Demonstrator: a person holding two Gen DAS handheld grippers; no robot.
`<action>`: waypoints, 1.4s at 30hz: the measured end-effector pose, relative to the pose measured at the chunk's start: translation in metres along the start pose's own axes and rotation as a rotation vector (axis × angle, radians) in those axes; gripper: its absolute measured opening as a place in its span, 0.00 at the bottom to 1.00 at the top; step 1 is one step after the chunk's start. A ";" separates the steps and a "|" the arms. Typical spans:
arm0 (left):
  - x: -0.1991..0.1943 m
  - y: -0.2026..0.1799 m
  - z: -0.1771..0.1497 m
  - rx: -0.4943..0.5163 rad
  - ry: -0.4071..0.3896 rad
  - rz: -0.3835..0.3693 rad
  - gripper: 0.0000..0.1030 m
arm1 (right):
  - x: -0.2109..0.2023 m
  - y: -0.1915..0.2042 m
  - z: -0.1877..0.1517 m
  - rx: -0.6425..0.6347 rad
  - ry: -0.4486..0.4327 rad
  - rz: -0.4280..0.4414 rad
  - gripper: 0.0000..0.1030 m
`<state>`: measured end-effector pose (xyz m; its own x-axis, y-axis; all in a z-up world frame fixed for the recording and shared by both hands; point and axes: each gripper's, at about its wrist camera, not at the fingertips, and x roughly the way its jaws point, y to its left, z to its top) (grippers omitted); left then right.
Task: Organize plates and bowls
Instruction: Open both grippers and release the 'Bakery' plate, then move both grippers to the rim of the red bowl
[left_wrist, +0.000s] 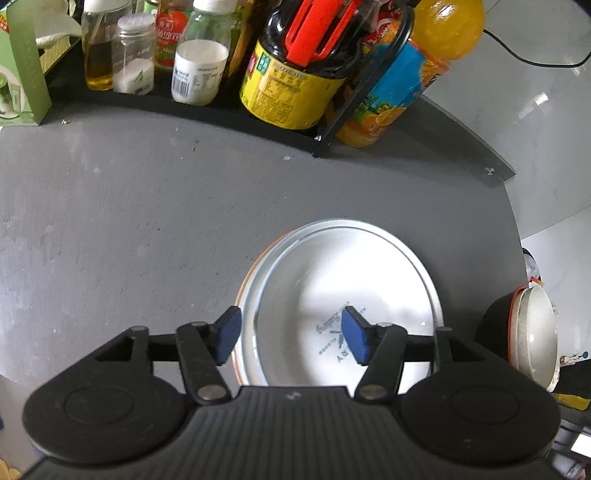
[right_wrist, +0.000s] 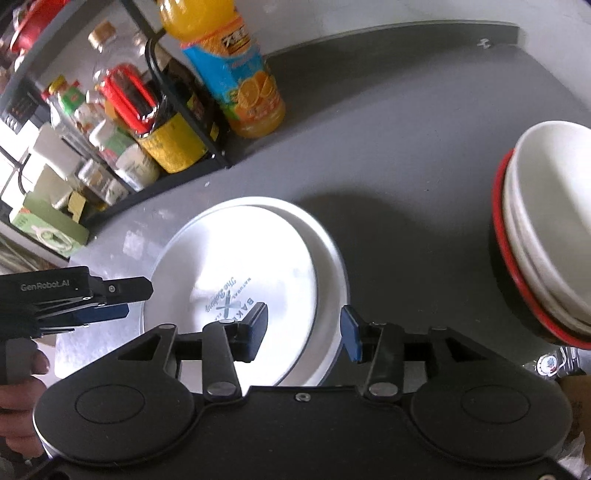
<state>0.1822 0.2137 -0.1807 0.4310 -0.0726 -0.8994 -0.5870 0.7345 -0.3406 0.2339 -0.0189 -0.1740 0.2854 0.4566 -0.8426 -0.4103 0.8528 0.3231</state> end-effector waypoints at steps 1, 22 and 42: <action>-0.001 -0.002 0.001 0.001 -0.002 -0.002 0.60 | -0.003 -0.001 0.001 0.004 -0.007 0.002 0.44; 0.006 -0.139 0.004 0.133 -0.013 -0.098 0.77 | -0.098 -0.109 0.039 0.094 -0.227 -0.069 0.69; 0.069 -0.245 -0.027 0.145 0.086 -0.060 0.77 | -0.096 -0.235 0.048 0.185 -0.156 -0.083 0.74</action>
<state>0.3371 0.0107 -0.1673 0.3986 -0.1721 -0.9008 -0.4538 0.8165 -0.3568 0.3444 -0.2510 -0.1484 0.4476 0.4044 -0.7976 -0.2186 0.9143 0.3409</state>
